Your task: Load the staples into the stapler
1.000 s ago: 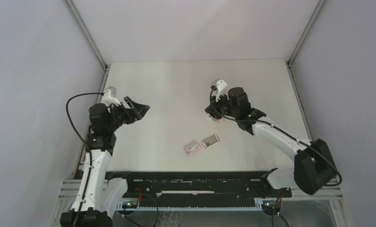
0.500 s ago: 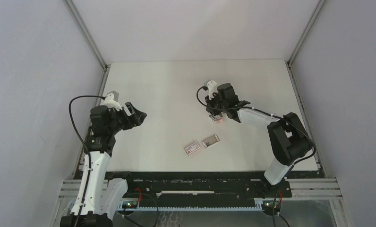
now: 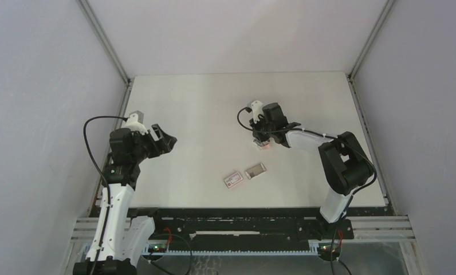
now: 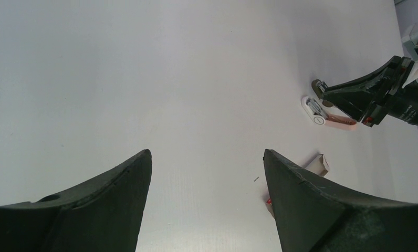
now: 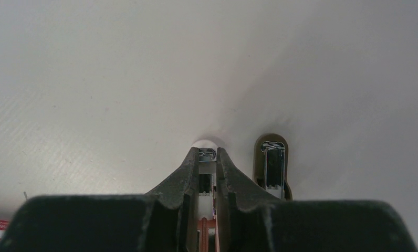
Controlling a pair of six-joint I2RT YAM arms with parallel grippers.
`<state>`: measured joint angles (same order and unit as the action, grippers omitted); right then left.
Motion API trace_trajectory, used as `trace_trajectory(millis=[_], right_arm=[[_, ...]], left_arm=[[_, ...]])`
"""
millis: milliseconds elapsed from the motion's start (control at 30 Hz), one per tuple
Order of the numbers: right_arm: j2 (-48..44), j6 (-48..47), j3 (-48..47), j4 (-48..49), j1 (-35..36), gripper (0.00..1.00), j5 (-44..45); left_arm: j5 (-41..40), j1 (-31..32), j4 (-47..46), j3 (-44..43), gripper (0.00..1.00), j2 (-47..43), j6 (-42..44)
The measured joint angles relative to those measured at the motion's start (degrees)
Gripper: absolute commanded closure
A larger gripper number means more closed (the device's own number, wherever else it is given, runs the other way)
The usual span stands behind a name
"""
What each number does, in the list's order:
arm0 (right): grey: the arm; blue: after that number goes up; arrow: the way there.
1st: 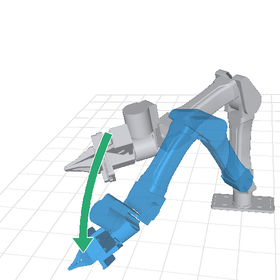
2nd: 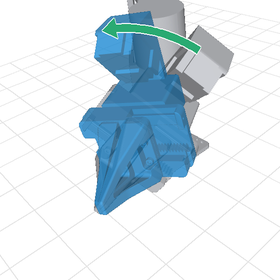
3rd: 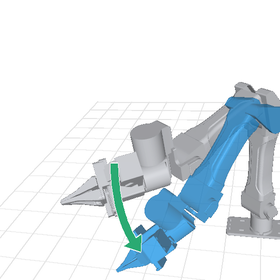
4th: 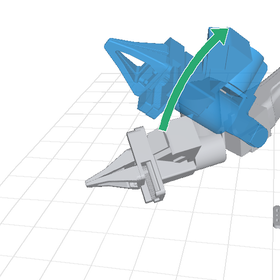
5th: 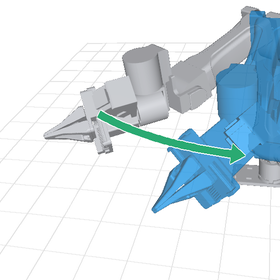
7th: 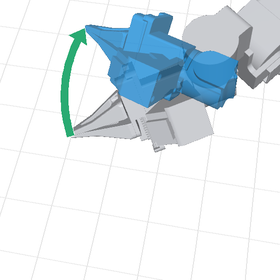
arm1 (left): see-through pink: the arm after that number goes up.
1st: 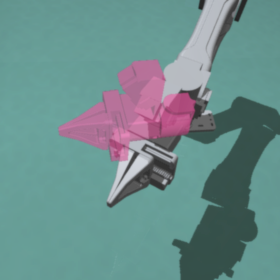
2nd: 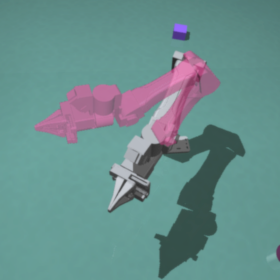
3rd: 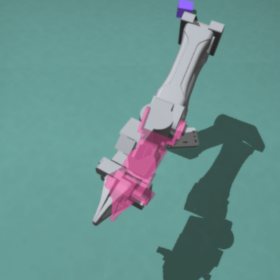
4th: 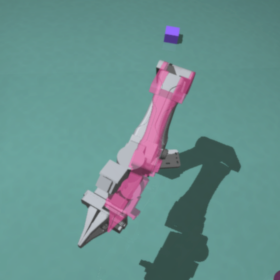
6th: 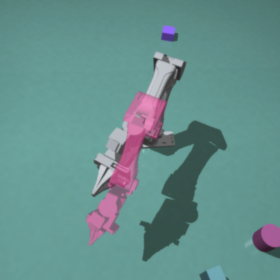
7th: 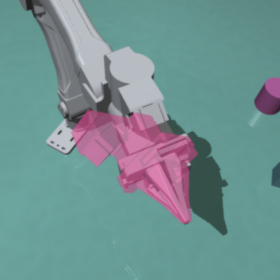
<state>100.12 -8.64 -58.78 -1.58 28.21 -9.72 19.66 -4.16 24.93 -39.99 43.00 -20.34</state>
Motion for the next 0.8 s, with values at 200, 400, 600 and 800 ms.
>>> trace_trajectory(millis=[200, 400, 600, 800], right_arm=[[0.63, -0.48, 0.00, -0.15, 0.02, 0.93, 0.20], [1.16, -0.68, -0.72, -1.05, 0.13, 0.93, 0.20], [2.12, -1.03, -1.20, -1.79, 0.63, 0.94, 0.22], [2.78, -1.27, -1.81, -2.29, 0.87, 0.94, 0.22]], left_arm=[[0.00, 0.00, 0.11, 0.00, 0.18, 0.00, 0.00], [0.00, 0.00, 0.11, 0.00, 0.18, 0.00, 0.02], [-0.02, 0.00, 0.13, 0.00, 0.18, 0.00, 0.02], [-0.02, 0.00, 0.11, 0.00, 0.18, 0.00, 0.02]])
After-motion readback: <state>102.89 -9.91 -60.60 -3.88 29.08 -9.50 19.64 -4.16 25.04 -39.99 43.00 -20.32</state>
